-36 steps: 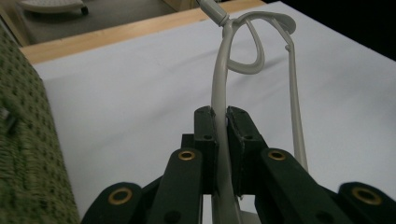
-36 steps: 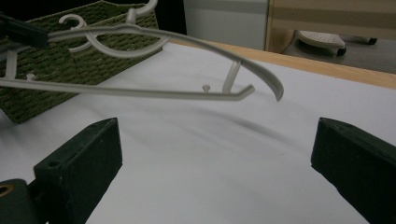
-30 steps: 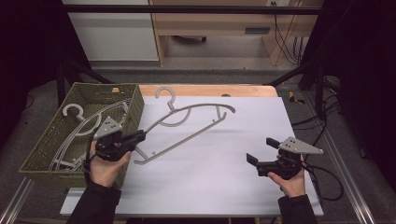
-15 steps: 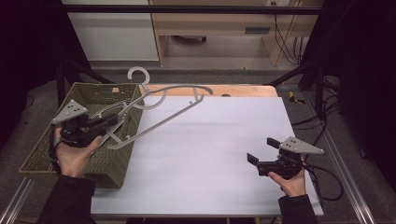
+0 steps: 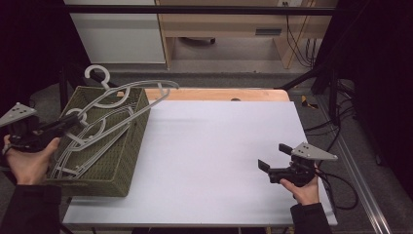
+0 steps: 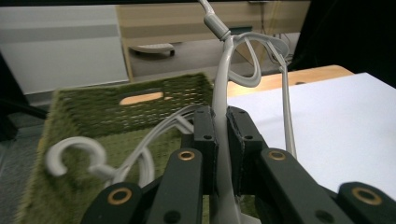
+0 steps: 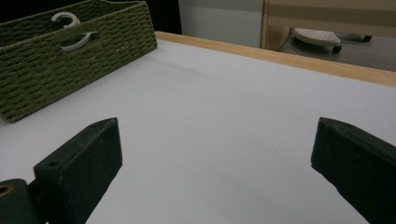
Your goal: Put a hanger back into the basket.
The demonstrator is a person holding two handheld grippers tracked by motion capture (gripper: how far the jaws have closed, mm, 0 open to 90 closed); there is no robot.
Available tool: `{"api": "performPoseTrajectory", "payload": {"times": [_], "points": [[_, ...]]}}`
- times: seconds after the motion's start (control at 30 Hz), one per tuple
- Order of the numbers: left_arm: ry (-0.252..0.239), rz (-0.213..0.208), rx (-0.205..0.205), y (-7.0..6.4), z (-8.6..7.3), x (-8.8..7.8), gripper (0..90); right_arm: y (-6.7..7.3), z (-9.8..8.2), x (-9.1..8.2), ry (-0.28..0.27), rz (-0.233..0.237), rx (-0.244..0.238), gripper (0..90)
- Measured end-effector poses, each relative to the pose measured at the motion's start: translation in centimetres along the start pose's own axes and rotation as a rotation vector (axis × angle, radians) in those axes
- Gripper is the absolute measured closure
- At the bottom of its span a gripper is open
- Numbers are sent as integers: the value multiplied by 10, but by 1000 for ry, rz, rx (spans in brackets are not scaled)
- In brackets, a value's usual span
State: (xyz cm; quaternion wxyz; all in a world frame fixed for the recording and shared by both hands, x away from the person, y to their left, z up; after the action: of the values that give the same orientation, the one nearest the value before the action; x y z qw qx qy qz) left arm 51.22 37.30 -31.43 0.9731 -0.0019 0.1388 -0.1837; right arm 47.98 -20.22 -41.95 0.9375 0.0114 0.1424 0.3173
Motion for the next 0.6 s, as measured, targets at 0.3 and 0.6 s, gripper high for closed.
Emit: {"api": "performPoseTrajectory", "payload": {"times": [0.3, 0.6], "points": [[-8, 66, -36, 48, -18, -15, 827, -1, 0, 0, 0, -7, -5, 22], [-1, 108, -68, 76, -38, -14, 827, -1, -1, 1, 10, -11, -13, 21]]}}
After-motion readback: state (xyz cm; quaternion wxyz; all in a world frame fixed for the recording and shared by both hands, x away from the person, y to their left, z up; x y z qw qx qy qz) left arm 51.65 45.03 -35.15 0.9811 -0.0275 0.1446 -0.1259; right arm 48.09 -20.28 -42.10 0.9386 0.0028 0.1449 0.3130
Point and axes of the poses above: each handheld gripper's, and its own axes: x roughly forward along the jaws, z roughly out of its top, y roughly to its left, the point moved 8 cm from there along x, roughly forward along the jaws, and after that the axes turned 6 degrees about -y, right-handed, at the moved point
